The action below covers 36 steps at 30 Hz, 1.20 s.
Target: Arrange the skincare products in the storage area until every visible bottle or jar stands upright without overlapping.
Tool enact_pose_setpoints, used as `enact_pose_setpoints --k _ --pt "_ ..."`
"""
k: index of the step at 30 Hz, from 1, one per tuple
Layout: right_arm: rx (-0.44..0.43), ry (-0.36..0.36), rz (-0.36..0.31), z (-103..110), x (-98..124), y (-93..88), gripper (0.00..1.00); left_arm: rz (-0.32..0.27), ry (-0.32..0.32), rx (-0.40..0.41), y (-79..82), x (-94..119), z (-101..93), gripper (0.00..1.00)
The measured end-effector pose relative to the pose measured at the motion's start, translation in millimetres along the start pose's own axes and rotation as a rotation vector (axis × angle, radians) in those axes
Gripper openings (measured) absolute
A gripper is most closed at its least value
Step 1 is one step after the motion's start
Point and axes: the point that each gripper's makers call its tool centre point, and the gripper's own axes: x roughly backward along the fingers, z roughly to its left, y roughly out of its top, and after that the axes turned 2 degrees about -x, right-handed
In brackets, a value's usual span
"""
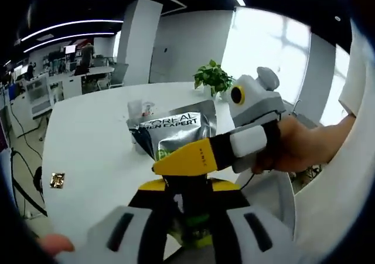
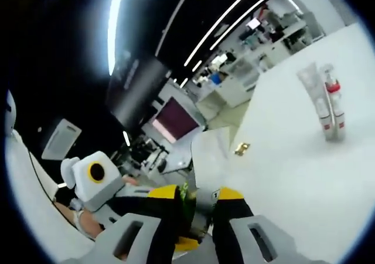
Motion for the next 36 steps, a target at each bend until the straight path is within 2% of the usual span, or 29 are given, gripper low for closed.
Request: enact_pose_setpoints --k 6,14,20,23,26,28,30,31,34,36 --pt "-0.023 -0.031 -0.062 -9 7 7.8 0.16 0.005 -0.011 0.006 0.5 -1 1.3 0.22" --pt "-0.032 -0.028 -0.147 -16 19 33.5 0.17 -0.071 0.0 0.032 17.0 8 16.3 0.21" --pt "-0.012 -0.017 -0.18 -14 25 41.0 0.17 -0.115 -0.038 0.121 22.8 14 21.7 0.28" --pt "-0.007 0.018 -0.172 -10 27 39.0 0.16 -0.151 -0.062 0.235 25.7 15 25.6 0.33" --pt "-0.007 0.054 -0.155 -4 28 36.1 0.17 -0.144 -0.193 0.413 22.3 14 15.3 0.4" --pt "0.009 0.148 -0.136 13 29 34.0 0.17 -0.144 -0.284 0.475 18.9 14 5.1 0.46" --pt "0.015 0.23 -0.124 27 31 33.3 0.17 -0.138 -0.321 0.517 15.6 16 1.1 0.48" --pt "0.018 0.271 -0.118 34 32 33.0 0.17 -0.135 -0.34 0.537 14.0 17 -0.9 0.47" --pt "0.015 0.317 -0.1 40 36 33.1 0.17 -0.172 -0.476 0.651 21.3 28 -14.5 0.4" --pt "0.023 0.364 -0.095 48 41 32.9 0.17 -0.186 -0.561 0.696 25.2 35 -25.1 0.35"
